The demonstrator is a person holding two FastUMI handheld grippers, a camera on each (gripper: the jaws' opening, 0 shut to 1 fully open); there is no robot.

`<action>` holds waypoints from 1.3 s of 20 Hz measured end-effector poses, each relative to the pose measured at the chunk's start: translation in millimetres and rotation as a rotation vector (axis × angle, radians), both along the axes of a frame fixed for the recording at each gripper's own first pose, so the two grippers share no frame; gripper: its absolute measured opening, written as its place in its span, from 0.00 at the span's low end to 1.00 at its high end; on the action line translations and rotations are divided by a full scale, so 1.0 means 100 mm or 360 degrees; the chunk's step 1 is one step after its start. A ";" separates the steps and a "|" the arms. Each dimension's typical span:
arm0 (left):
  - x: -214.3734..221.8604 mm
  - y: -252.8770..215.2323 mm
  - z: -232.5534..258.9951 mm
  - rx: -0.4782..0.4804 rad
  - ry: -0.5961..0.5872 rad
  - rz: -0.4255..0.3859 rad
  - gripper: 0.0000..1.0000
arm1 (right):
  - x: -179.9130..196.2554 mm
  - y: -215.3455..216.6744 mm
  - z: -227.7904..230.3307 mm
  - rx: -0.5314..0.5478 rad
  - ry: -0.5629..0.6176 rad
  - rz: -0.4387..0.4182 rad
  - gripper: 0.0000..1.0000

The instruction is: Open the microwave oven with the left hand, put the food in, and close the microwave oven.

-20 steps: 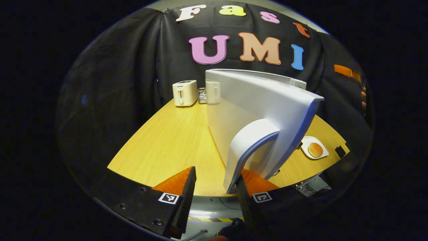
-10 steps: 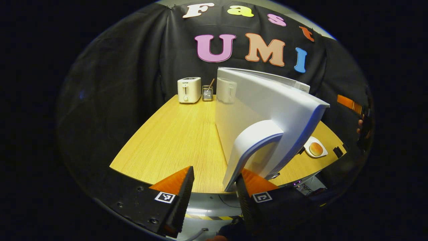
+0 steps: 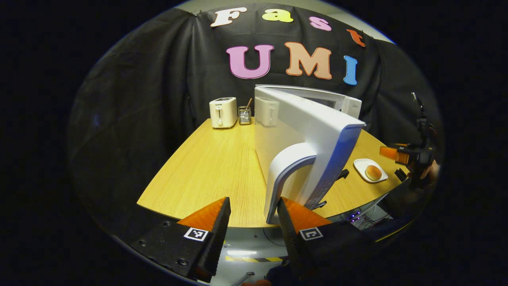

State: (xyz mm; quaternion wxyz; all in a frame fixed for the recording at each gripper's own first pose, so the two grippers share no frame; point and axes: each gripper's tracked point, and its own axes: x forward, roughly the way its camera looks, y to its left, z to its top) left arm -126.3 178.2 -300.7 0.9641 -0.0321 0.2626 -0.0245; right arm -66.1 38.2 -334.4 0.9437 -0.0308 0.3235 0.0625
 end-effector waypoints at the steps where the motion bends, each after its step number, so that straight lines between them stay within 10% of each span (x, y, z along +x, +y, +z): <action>1: -0.02 0.00 0.08 -0.0015 -0.0017 0.0016 0.69 | -0.03 0.01 -0.10 -0.0040 0.0023 0.0023 0.99; 14: 0.12 0.40 1.96 0.0228 -0.0619 0.0303 0.68 | -0.20 -0.19 -0.89 -0.0126 0.0359 -0.0090 0.99; 18: 0.17 0.49 2.22 0.0258 -0.0698 0.0464 0.99 | -0.21 -0.16 -0.96 -0.0002 0.0421 -0.0174 0.96; 22: 0.20 0.48 2.38 0.0262 -0.0734 0.0493 0.97 | -0.20 -0.17 -0.95 0.0008 0.0438 -0.0179 0.73; 26: 0.23 0.37 2.50 0.0264 -0.0768 0.0463 0.97 | -0.20 -0.20 -0.94 0.0029 0.0448 -0.0200 0.73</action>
